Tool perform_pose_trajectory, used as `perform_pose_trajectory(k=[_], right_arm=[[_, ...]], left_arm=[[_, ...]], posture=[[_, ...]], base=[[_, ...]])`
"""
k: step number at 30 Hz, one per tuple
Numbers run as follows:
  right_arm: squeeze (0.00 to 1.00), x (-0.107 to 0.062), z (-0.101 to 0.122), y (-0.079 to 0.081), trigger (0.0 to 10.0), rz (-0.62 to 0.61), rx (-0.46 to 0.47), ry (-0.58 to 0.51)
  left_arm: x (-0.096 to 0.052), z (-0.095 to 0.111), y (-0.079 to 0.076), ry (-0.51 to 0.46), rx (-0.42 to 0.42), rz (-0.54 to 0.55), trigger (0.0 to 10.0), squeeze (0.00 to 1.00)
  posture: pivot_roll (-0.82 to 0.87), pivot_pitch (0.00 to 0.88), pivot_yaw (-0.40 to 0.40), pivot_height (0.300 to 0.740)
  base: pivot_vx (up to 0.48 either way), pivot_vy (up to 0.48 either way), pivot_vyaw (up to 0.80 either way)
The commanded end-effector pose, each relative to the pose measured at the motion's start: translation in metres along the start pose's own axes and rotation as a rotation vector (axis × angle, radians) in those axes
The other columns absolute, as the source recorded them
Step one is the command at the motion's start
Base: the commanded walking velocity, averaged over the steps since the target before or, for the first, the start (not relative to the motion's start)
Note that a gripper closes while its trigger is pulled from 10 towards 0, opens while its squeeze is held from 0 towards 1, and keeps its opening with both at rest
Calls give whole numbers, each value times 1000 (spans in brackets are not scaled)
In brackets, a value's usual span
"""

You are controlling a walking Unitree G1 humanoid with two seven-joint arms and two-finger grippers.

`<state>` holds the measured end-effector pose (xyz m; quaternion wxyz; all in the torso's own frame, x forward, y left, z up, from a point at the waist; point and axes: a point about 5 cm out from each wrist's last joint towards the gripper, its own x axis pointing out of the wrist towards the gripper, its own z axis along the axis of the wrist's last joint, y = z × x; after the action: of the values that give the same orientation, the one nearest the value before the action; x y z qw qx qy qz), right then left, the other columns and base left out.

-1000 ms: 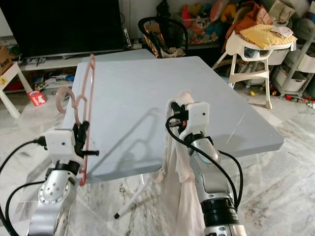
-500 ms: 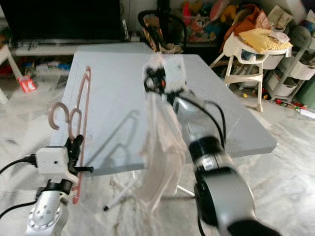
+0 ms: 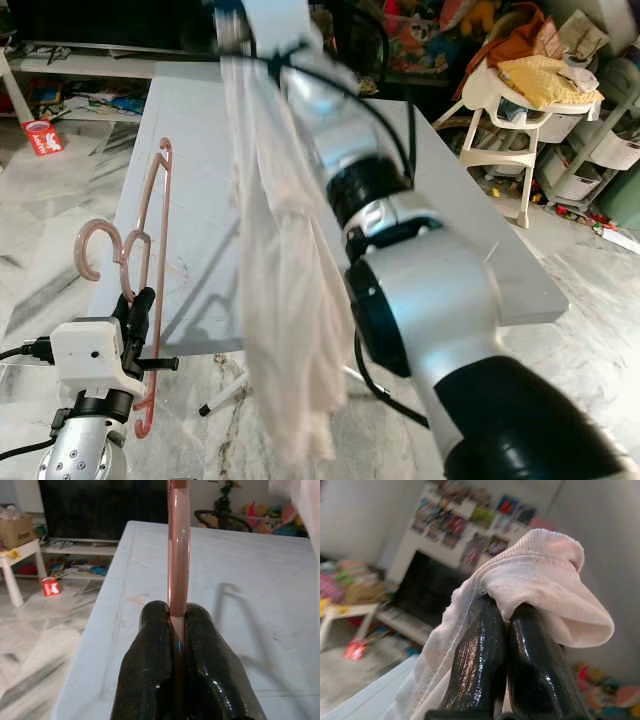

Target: Hang hanger

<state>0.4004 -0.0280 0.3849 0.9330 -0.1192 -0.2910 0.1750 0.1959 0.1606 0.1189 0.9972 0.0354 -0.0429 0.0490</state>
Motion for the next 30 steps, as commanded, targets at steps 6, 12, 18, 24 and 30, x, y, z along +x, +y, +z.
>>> perform_pose_trajectory(k=[6,12,18,24,30], right_arm=[[0,-43,-84,-2,10000,32,4,250],[0,-104,-159,18,10000,128,145,542],[0,-121,-173,32,10000,197,185,589],[447,-127,-177,40,10000,228,256,614],[1000,-136,-182,46,10000,308,289,621]], left_arm=[[-2,-9,0,71,21,3,10000,0],[1,-7,0,66,26,-11,10000,0],[4,-7,-1,68,27,-23,10000,0],[6,-7,-2,67,23,-25,10000,0],[8,-7,-2,63,23,-26,10000,0]], posture=[[287,65,-169,740],[282,61,-146,740],[275,57,-139,740],[268,47,-140,740],[259,41,-136,740]], base=[[0,0,0],[0,0,0],[0,0,0],[0,0,0],[0,0,0]])
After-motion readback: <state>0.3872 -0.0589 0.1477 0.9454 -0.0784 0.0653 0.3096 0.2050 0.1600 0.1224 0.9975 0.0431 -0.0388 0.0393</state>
